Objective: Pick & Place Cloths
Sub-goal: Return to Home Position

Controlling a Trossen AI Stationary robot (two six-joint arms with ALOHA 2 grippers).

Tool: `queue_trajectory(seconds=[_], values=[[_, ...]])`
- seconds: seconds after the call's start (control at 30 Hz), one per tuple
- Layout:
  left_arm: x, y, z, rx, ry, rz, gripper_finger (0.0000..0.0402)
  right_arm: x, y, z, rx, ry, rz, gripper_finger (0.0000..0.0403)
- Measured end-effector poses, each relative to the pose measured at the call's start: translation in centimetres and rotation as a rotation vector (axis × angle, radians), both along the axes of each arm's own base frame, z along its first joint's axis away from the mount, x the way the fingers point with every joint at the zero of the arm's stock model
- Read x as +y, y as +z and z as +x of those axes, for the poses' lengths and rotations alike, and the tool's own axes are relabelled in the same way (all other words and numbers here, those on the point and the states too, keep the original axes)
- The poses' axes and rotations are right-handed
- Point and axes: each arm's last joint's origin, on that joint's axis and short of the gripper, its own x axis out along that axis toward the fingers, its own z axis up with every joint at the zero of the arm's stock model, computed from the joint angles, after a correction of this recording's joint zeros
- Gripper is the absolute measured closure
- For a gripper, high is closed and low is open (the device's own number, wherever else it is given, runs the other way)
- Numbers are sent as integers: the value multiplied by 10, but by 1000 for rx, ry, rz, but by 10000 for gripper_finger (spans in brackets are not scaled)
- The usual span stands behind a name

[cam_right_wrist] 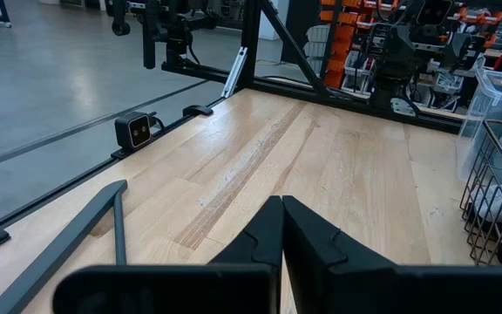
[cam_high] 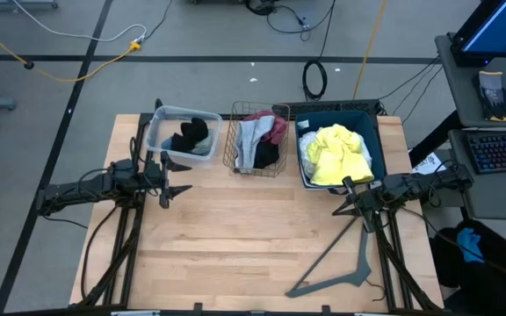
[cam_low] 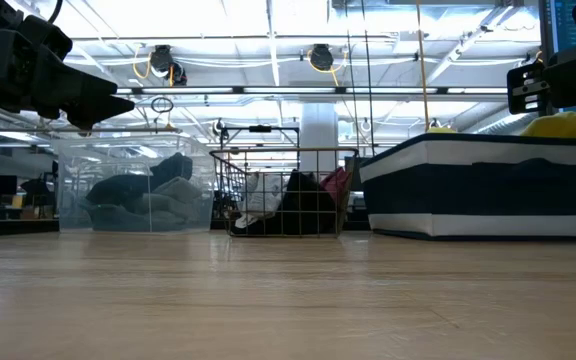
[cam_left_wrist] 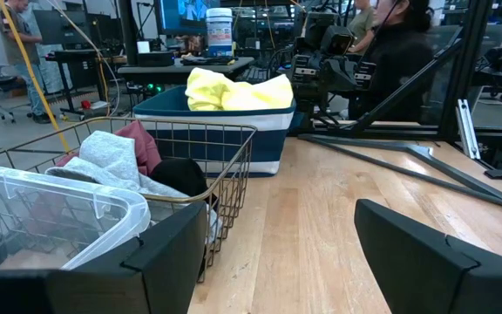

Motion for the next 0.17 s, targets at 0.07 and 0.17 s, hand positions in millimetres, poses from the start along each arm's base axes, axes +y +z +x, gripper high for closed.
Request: queue_trajectory(seconds=[0.07, 0.17], values=[[0, 0, 0, 0, 0, 0, 105, 0, 0, 0, 0, 0, 0, 403], [0, 0, 0, 0, 0, 0, 105, 0, 0, 0, 0, 0, 0, 403]])
